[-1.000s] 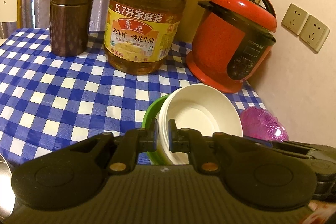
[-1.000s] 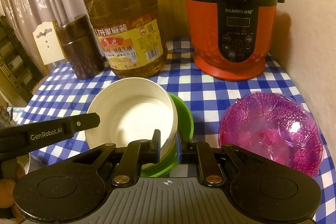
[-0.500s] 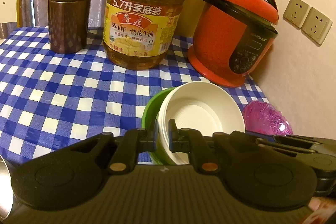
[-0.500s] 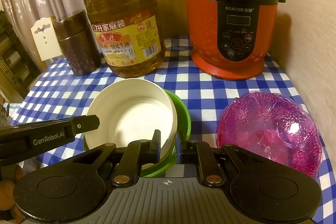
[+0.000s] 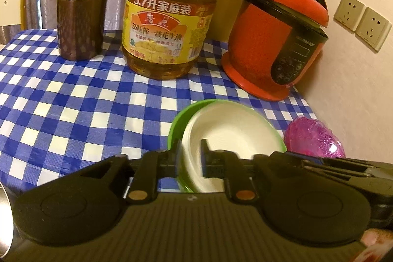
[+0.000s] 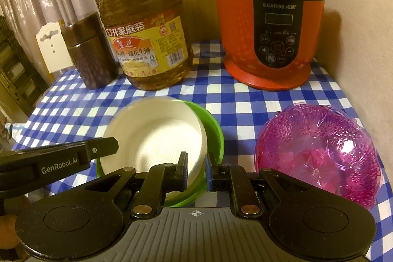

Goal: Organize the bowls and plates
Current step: 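Lower the white bowl into the green bowl and open both grippers, then move both grippers to the steel bowl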

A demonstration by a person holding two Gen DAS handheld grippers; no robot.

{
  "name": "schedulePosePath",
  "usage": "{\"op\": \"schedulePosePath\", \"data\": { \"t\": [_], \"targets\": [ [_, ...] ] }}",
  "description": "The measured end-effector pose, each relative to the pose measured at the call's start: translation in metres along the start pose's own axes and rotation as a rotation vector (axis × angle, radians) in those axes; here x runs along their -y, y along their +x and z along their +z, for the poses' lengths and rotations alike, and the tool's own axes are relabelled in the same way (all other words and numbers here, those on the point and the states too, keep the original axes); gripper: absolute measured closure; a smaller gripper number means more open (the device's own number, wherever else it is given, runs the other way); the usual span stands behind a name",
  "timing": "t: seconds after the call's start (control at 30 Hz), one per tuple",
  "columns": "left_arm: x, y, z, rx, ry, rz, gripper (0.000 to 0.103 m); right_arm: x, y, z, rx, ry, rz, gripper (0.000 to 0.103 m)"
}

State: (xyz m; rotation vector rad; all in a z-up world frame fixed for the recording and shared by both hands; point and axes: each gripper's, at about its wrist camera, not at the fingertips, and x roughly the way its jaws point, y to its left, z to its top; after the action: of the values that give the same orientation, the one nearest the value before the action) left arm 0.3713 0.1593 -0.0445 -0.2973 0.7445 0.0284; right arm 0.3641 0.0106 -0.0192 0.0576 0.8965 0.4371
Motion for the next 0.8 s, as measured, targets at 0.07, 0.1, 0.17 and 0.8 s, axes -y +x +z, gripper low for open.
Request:
{"op": "schedulePosePath", "data": {
  "t": [0.07,0.1,0.17,0.8],
  "targets": [
    [0.000,-0.002,0.001,0.022,0.004,-0.004,0.076,0.003,0.000,0.001,0.013,0.018,-0.007,0.087],
    [-0.001,-0.004,0.001,0.031,0.004,0.006,0.076,0.005,-0.001,0.001,0.022,0.029,-0.003,0.087],
    [-0.003,-0.006,0.003,0.038,-0.006,-0.002,0.076,0.011,-0.002,0.002,0.033,0.060,-0.003,0.086],
    [-0.013,-0.037,0.004,0.094,-0.039,0.002,0.076,0.011,-0.023,0.006,0.109,0.090,-0.021,0.085]
  ]
}}
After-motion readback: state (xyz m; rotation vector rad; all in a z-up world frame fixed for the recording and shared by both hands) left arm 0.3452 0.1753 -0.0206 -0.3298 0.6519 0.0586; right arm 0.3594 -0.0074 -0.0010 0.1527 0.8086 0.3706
